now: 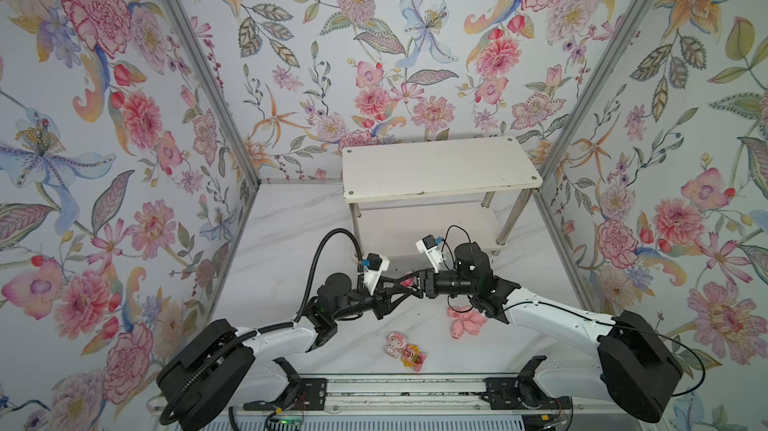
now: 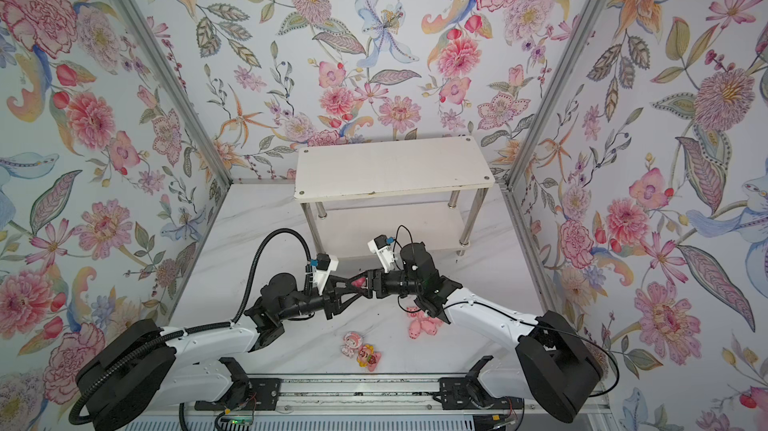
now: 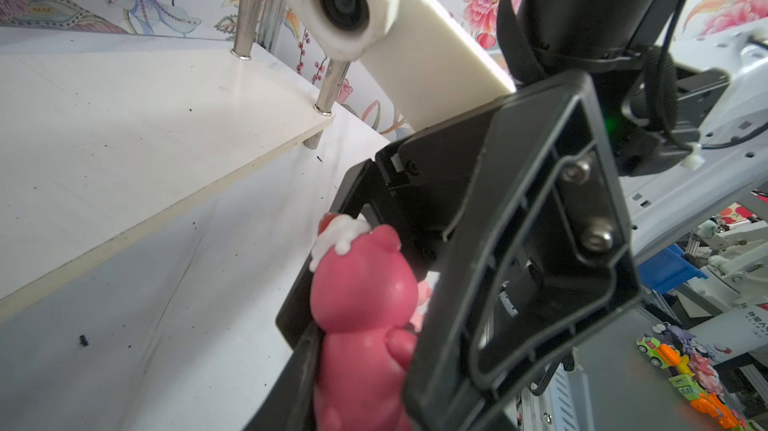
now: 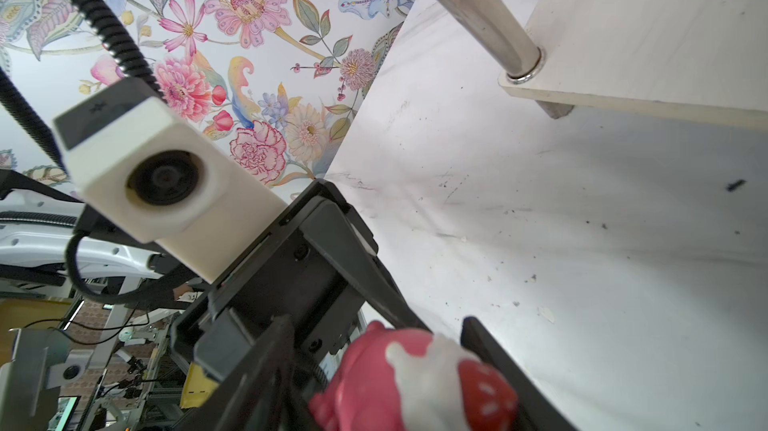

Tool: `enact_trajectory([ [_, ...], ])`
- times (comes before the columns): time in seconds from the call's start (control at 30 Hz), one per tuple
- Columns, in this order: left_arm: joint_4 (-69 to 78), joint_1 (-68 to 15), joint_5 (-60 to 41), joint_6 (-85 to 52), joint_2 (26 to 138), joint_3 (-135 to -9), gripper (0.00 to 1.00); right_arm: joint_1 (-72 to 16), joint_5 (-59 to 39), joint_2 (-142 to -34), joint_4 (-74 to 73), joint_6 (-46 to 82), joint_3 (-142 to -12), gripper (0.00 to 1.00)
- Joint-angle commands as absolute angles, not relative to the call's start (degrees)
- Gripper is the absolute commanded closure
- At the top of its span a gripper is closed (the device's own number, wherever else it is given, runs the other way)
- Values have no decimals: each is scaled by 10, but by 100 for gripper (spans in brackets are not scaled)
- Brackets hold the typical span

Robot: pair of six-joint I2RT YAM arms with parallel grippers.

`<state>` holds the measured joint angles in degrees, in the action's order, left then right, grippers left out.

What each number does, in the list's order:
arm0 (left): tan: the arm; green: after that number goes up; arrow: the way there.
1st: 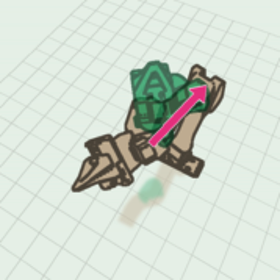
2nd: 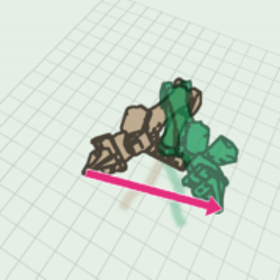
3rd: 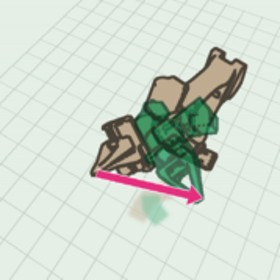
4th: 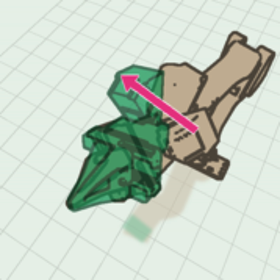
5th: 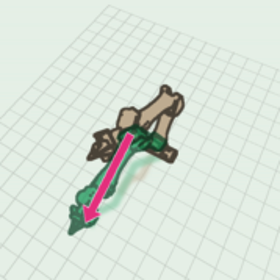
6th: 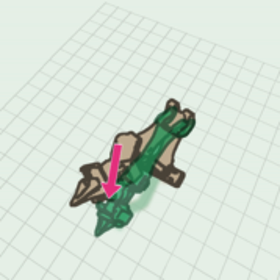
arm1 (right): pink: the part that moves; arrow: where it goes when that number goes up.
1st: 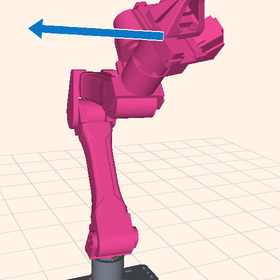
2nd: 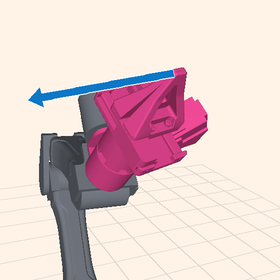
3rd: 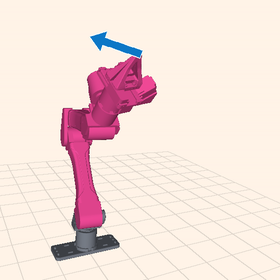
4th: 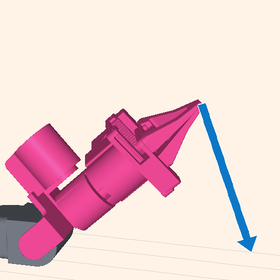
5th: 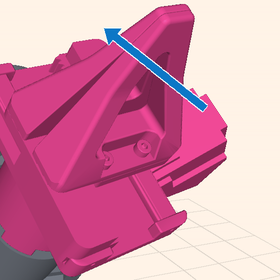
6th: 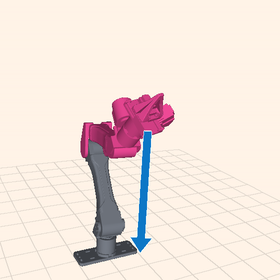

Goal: Place and organize the plastic toys onto the shelf

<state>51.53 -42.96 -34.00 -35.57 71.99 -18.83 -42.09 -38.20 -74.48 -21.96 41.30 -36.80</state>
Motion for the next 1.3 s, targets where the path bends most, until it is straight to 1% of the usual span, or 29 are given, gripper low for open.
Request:
enact_trajectory([
  [0.0, 592, -418, -374, -388, 719, -184, 93, -439, -416, -744, -275, 432, -367, 41],
  [0.1, 617, -416, -390, -400, 731, -185, 93, -442, -417, -739, -285, 437, -365, 46],
  [0.23, 663, -416, -409, -421, 751, -185, 93, -444, -416, -730, -291, 440, -363, 47],
  [0.37, 703, -414, -425, -442, 770, -186, 93, -445, -412, -716, -292, 444, -360, 40],
  [0.57, 744, -403, -445, -465, 792, -189, 95, -444, -410, -699, -288, 447, -352, 39],
  [0.73, 760, -393, -453, -475, 795, -188, 95, -434, -406, -673, -286, 458, -330, 34],
  [0.93, 770, -390, -462, -482, 799, -190, 96, -410, -417, -642, -297, 477, -309, 32],
  [1.0, 775, -390, -464, -487, 803, -192, 97, -407, -421, -640, -299, 479, -312, 34],
  [1.2, 783, -389, -473, -494, 812, -198, 97, -406, -430, -661, -327, 494, -318, 45],
  [1.27, 785, -389, -475, -496, 815, -199, 97, -405, -432, -672, -334, 496, -321, 52],
])
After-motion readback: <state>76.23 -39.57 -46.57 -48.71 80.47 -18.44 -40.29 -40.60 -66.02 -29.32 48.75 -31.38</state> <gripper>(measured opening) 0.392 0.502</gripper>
